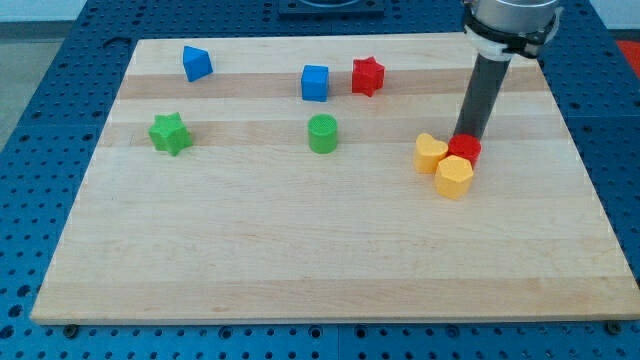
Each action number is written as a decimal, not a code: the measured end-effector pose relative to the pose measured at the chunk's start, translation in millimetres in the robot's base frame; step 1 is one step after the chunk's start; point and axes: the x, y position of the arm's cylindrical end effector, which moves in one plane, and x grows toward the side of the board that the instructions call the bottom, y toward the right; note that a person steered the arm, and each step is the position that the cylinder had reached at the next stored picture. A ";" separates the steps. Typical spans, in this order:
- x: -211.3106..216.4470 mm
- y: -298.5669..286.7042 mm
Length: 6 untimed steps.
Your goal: Move the green circle to the center
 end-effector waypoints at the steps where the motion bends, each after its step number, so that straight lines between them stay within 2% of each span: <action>1: -3.8 -0.9; 6: -24.8 -55.6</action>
